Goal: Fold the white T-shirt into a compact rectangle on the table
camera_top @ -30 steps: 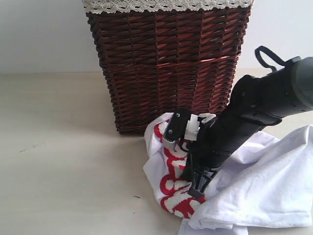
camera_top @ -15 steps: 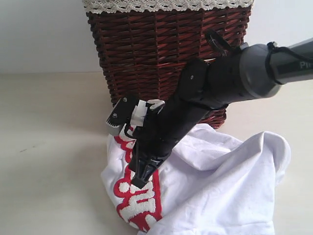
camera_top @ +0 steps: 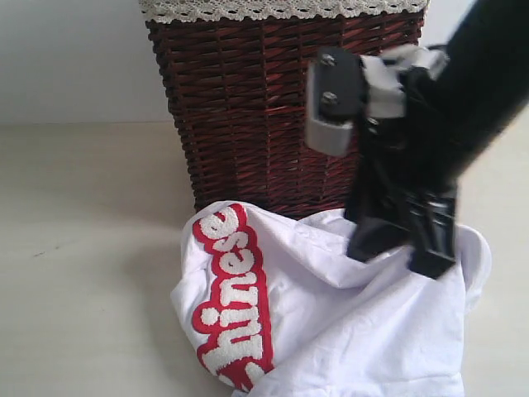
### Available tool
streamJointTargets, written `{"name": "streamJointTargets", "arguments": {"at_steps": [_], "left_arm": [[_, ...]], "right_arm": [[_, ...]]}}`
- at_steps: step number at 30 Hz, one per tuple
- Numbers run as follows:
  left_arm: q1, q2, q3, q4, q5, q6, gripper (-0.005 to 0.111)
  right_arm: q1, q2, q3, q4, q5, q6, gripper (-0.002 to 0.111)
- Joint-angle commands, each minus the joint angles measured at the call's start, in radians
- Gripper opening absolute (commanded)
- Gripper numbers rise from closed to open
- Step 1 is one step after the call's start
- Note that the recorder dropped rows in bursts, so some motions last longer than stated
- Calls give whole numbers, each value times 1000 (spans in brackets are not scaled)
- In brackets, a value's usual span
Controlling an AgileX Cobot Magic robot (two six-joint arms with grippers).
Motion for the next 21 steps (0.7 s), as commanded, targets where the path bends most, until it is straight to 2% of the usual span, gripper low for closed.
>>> {"name": "streamJointTargets", "arguments": {"at_steps": [1, 6, 9, 16, 21], "left_arm": [[-6, -5, 0, -7, -11, -6, 0], [-6, -5, 0, -7, -11, -6, 0], [-6, -5, 0, -7, -11, -6, 0], [-6, -5, 0, -7, -11, -6, 0], [-6, -5, 0, -7, -11, -6, 0]], "right_arm": [[-125, -41, 213, -20, 18, -6, 43], [-199, -41, 458, -142, -307, 13, 42], [-206, -41, 546, -160, -391, 30, 42], [-206, -41, 651, -157, -628, 32, 42], [-206, 2, 653, -110, -712, 32, 42]]}}
